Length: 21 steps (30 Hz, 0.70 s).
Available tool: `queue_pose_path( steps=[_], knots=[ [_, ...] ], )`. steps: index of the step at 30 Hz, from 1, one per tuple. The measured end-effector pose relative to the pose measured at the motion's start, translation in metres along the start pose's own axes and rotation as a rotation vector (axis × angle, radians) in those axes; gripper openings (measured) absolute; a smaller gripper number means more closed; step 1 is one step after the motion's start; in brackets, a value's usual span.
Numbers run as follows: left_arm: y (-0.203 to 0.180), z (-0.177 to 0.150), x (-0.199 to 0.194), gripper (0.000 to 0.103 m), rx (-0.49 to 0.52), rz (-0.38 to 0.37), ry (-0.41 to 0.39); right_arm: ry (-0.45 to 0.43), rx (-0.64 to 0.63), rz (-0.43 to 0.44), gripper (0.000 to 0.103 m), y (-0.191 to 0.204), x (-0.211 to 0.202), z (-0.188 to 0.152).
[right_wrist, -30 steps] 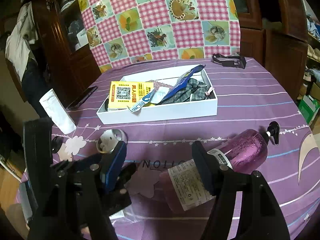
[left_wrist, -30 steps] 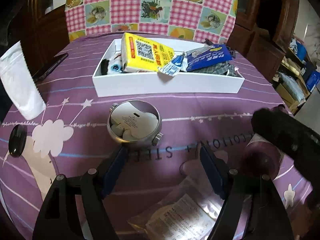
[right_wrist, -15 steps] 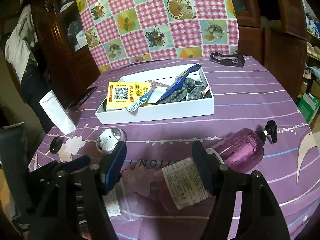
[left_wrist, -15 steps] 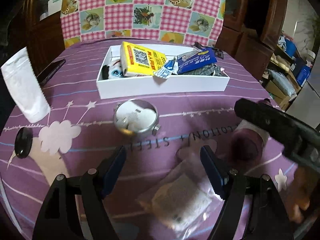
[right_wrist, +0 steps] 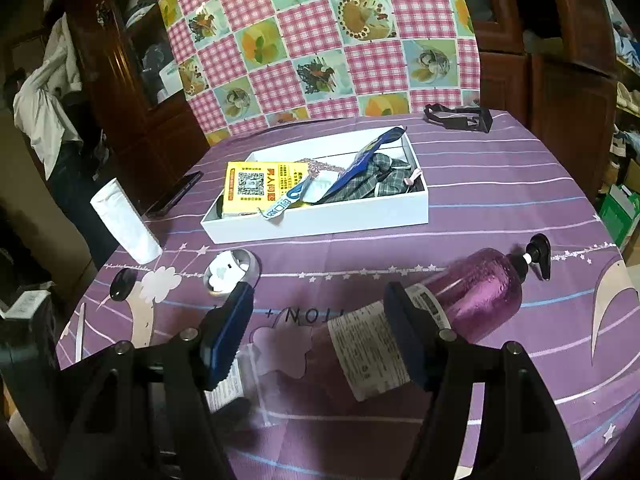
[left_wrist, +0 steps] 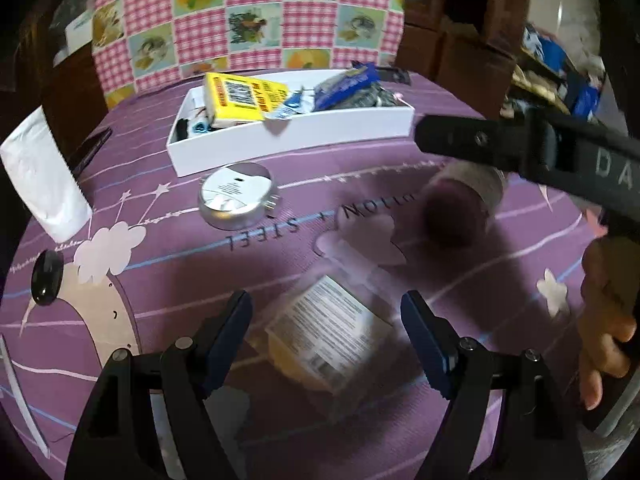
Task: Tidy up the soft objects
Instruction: 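Move both grippers back toward the clear plastic bag and pink bottle, then close the left gripper on the clear plastic bag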
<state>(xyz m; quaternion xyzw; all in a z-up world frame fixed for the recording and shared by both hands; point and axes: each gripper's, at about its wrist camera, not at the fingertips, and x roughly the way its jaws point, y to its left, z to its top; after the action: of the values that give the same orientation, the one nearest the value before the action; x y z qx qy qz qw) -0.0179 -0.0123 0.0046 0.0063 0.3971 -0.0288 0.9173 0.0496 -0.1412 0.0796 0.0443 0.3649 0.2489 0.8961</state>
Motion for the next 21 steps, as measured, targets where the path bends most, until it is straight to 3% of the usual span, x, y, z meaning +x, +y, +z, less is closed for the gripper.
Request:
queue_pose_path(
  steps=[8,21],
  knots=[
    [-0.009,-0.006,0.004,0.077,0.044,0.048,0.006,0.0,-0.026,-0.017,0.069,0.002,-0.008,-0.009],
    [0.004,-0.006,0.009,0.081,-0.013,0.013,0.033,0.014,-0.021,-0.047,0.069,-0.008,-0.017,-0.024]
  ],
)
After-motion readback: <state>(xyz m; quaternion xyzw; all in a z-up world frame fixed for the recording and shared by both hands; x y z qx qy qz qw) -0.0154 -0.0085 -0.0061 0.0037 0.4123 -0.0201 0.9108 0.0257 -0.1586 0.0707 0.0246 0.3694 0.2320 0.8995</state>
